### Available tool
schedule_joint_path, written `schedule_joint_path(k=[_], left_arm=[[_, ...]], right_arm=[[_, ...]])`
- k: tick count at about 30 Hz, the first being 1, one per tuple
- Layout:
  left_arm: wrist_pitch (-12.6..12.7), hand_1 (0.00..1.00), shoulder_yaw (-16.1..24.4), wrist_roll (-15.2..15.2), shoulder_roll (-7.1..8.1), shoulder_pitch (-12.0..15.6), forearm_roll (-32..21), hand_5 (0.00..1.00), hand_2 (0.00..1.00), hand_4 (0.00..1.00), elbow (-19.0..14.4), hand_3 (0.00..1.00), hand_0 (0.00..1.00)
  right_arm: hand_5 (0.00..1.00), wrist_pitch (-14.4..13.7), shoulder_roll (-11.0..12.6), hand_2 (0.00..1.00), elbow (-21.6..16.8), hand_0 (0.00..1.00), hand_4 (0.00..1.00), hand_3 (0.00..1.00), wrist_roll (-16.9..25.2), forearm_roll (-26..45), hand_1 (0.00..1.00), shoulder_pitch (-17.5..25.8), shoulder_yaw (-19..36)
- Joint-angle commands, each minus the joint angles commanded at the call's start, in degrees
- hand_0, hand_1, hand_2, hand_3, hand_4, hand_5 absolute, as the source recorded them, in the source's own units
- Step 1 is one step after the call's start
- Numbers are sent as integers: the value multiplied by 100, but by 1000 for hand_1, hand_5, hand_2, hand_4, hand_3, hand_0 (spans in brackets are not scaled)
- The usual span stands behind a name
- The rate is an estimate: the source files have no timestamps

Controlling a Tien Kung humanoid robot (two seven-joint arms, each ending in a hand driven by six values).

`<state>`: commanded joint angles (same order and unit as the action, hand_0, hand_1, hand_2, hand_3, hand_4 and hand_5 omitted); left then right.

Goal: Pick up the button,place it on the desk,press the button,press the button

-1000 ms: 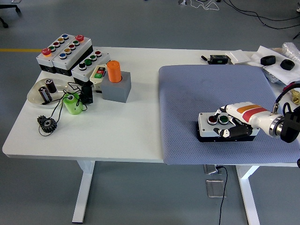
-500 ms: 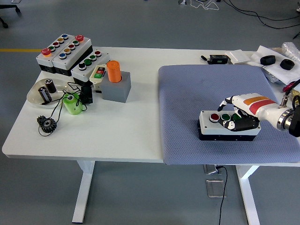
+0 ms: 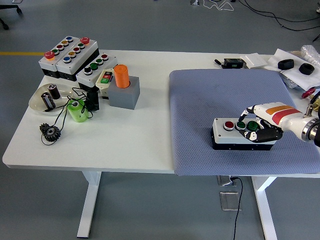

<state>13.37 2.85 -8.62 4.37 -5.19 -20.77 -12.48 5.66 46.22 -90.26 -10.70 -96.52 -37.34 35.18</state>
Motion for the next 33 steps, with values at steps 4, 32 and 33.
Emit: schedule_joint_path(k=[4,32,33], left_arm=[[-3,805,-9,-7,-1,1,-21,998,817,479,0,689,718],[4,804,-18,10,-9,8,-25,998,817,478,1,688,718],[6,804,-14,13,-11,9,-20,998,817,476,1,688,718]], right_arm=[[589,26,-42,66,147,115,641,718,27,28,2,35,-57],[597,-150,146,66,-230,118,640,714,144,1385,2,489,1815],[606,-188,139,346,-189,317,651,811,169,1608,202,520,2016]])
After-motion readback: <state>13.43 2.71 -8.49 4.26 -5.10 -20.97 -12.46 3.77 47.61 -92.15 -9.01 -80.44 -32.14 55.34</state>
